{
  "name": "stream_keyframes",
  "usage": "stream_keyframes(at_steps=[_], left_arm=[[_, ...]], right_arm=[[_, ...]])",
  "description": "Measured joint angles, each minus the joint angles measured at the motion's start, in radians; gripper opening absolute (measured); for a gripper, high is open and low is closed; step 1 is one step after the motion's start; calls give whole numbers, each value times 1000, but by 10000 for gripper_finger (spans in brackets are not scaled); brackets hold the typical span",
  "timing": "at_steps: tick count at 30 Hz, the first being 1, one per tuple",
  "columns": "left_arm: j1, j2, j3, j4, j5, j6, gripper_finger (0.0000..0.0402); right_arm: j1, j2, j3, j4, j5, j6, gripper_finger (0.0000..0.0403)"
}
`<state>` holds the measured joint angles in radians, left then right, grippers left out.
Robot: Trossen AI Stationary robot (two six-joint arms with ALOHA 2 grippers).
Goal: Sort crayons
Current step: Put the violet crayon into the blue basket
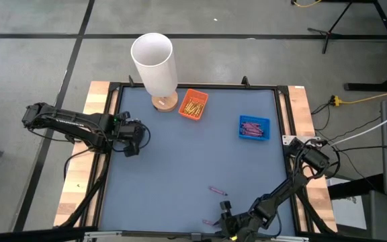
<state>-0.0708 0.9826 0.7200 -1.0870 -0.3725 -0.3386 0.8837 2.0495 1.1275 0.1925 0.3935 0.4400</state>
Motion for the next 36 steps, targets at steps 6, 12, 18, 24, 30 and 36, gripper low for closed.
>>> stream_keyframes(at_steps=[6, 12, 18, 24, 30, 36], left_arm=[[0, 0, 0, 0, 0, 0, 141], [0, 0, 0, 0, 0, 0, 141], [0, 0, 0, 0, 0, 0, 141], [0, 0, 0, 0, 0, 0, 141], [0, 0, 0, 0, 0, 0, 141], [0, 0, -1, 0, 0, 0, 141]], right_arm=[[0, 0, 0, -22, 0, 0, 131], [0, -1, 1, -114, 0, 24, 131], [0, -3, 1, -137, 8, 42, 131], [-1, -3, 1, -150, 41, 42, 131], [-2, -3, 1, -156, 42, 42, 131], [-2, -3, 0, -156, 42, 42, 116]])
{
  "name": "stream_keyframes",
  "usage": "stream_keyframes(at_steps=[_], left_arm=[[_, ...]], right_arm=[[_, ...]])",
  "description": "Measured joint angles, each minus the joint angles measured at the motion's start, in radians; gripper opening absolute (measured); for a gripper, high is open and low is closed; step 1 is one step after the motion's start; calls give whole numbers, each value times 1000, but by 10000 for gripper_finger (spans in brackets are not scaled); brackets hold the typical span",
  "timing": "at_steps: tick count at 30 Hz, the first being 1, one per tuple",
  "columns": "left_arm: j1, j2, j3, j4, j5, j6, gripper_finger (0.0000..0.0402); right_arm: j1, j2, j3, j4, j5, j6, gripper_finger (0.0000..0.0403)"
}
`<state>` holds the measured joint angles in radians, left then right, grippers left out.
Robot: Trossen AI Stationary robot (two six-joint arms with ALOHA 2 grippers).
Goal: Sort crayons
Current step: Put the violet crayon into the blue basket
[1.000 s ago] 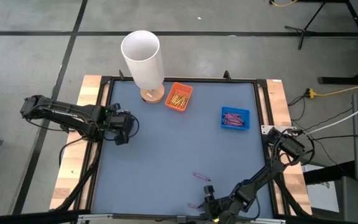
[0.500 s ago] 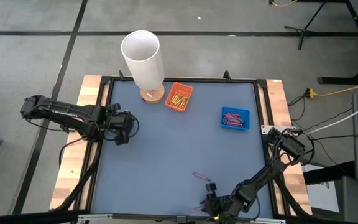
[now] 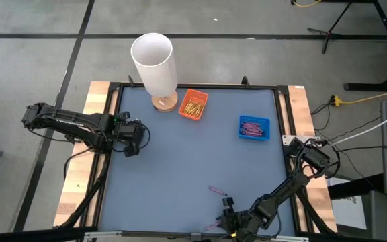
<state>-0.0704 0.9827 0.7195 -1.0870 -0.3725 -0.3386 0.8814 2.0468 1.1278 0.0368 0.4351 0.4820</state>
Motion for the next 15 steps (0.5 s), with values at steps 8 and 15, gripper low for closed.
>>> stream_keyframes(at_steps=[8, 15], left_arm=[[0, 0, 0, 0, 0, 0, 141], [0, 0, 0, 0, 0, 0, 141]], right_arm=[[0, 0, 0, -2, 3, -1, 40], [0, 0, -1, -3, 6, -2, 9]])
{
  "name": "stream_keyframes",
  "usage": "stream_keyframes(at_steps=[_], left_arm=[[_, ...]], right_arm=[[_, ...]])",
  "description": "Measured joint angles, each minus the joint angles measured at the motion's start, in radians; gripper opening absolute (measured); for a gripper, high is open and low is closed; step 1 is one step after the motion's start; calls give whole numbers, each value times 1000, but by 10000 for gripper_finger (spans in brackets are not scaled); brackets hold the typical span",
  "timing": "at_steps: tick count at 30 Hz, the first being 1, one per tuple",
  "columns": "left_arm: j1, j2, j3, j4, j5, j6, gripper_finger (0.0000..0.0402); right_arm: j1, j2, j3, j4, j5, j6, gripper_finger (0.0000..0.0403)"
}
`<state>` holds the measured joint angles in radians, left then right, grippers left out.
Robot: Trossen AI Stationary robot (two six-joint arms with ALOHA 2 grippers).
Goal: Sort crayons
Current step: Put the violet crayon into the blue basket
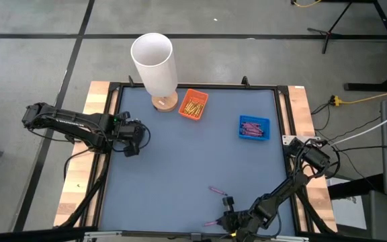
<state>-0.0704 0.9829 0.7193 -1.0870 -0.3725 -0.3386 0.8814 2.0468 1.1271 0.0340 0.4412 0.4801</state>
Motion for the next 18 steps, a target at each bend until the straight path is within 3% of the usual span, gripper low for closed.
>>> stream_keyframes(at_steps=[7, 18], left_arm=[[0, 0, 0, 0, 0, 0, 141], [0, 0, 0, 0, 0, 0, 141]], right_arm=[[-1, 1, -2, 17, 27, -35, 36], [-77, -15, -3, 8, 63, -70, 39]])
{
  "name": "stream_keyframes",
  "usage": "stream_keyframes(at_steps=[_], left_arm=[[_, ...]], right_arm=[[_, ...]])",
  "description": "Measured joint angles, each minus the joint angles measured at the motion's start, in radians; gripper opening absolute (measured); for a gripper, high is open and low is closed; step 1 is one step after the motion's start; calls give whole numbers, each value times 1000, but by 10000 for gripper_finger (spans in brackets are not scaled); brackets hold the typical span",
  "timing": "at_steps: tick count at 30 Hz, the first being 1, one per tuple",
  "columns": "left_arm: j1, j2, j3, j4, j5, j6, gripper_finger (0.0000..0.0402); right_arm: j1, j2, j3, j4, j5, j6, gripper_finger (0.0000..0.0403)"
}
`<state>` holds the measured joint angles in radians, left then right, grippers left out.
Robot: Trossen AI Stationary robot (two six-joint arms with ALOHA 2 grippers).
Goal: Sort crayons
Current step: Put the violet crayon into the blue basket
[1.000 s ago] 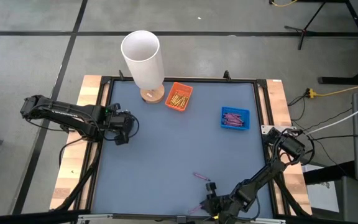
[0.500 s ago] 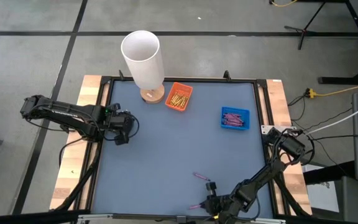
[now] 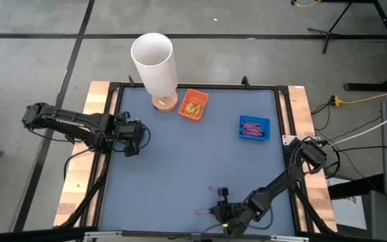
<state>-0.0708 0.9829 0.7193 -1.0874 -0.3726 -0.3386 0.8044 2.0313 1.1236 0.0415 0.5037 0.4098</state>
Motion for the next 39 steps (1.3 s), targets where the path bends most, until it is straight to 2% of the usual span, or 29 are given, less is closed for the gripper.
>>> stream_keyframes(at_steps=[6, 9, 14, 24, 32, 35, 39], left_arm=[[0, 0, 0, 0, 0, 0, 141], [0, 0, 0, 0, 0, 0, 141], [0, 0, 0, 0, 0, 0, 141], [0, 0, 0, 0, 0, 0, 141], [0, 0, 0, 0, 0, 0, 141], [0, 0, 0, 0, 0, 0, 141], [0, 0, 0, 0, 0, 0, 141]], right_arm=[[-53, -79, 0, -55, 6, -112, 39], [-72, -142, 1, -141, 33, -204, 39], [-107, -272, 2, -358, 73, -227, 39], [-180, -522, 2, -922, 115, -137, 40], [-269, -596, 2, -1365, 113, -12, 40], [-308, -598, 2, -1477, 107, -10, 40], [-369, -598, -24, -1514, 106, -14, 40]])
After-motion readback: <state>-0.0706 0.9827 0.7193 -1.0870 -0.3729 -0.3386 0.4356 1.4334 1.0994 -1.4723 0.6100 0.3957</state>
